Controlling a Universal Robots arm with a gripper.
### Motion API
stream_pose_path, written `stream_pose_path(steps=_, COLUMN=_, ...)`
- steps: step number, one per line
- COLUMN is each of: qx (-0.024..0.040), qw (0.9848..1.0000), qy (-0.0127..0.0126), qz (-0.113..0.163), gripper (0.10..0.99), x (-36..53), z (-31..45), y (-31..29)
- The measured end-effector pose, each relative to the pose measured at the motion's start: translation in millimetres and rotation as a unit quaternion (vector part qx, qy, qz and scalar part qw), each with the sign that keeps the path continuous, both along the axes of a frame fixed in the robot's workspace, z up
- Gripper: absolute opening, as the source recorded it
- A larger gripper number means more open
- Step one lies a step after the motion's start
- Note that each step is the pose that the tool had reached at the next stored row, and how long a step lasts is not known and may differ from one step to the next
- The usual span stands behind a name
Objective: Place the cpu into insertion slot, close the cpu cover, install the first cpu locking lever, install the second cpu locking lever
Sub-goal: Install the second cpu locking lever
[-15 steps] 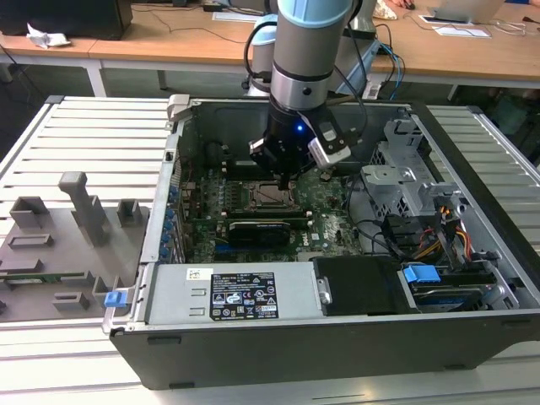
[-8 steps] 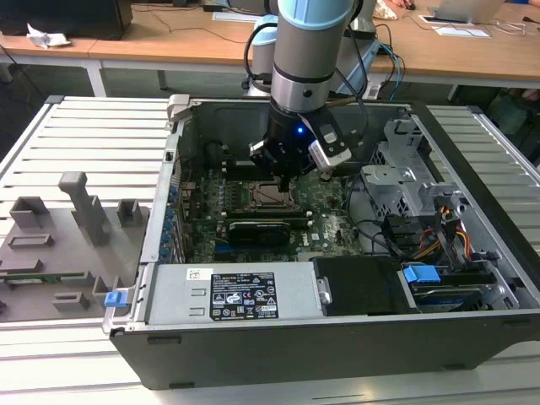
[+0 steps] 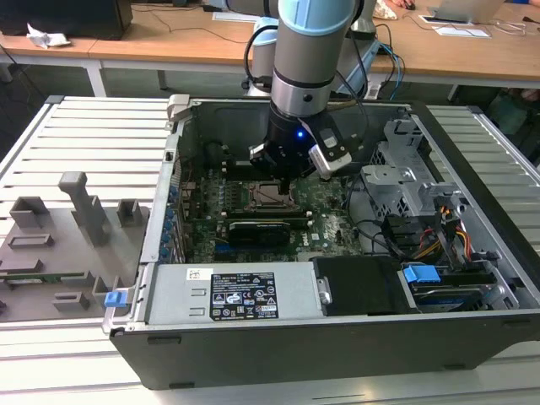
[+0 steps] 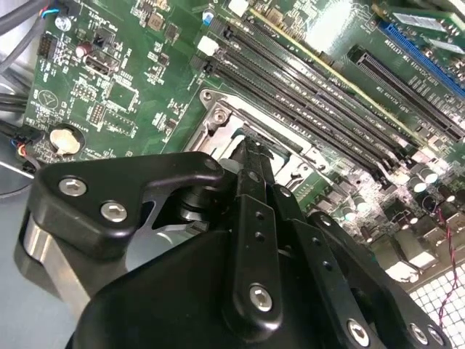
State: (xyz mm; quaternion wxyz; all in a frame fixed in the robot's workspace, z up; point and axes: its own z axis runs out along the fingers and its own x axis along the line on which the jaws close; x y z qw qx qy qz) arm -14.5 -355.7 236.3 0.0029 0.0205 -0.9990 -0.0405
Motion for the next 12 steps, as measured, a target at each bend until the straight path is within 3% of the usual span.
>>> stream_pose_path(steps=5, qx=0.0002, qw=1.0000, qy=0.0000, qz=0.000, gripper=0.106, x=-0.1, z=-1.0, y=-12.9)
stream_pose_path(steps=12, qx=0.0002, qw=1.0000, qy=0.0000, qz=0.000, gripper=0.106, x=-10.0, z=-1.8, y=-15.9)
